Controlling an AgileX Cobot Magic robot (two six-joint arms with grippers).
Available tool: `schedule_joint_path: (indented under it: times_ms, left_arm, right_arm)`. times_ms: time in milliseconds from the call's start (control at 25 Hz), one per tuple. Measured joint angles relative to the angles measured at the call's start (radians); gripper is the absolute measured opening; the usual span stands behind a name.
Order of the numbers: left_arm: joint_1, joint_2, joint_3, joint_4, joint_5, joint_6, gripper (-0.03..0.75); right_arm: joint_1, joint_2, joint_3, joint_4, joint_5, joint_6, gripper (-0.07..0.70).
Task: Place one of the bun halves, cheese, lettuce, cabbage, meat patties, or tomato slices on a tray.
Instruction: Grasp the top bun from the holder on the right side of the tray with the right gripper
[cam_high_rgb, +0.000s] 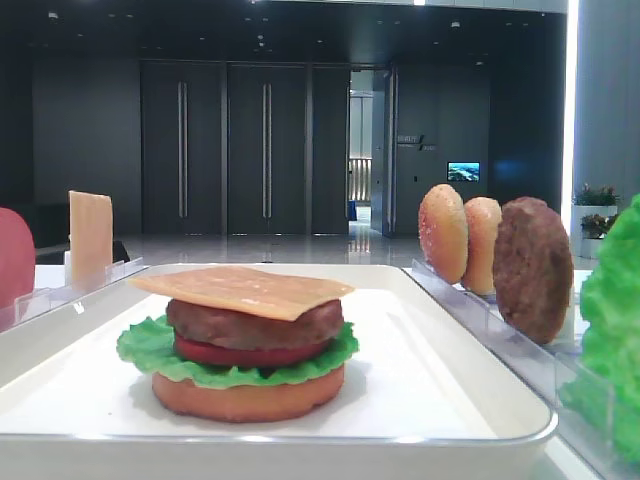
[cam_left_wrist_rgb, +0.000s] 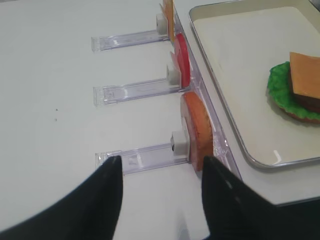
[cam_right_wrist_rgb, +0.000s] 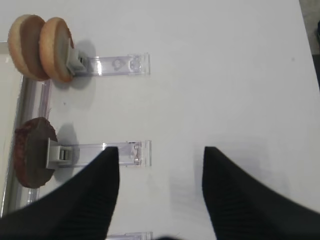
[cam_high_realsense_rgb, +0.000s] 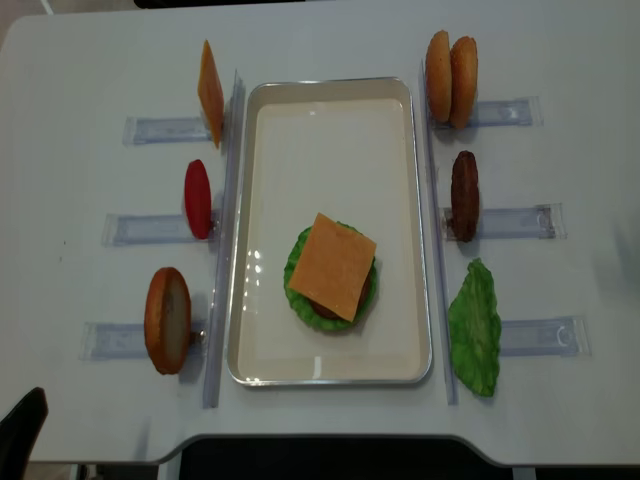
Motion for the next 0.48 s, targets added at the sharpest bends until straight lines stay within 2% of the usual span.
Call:
schedule_joint_path:
  times_ms: [480]
  left_arm:
    - [0.0, 0.0, 0.0, 0.0, 0.0, 0.0, 0.391]
  right_arm:
    - [0.0, 0.287, -0.237, 0.0, -0.016, -0.03, 0.358]
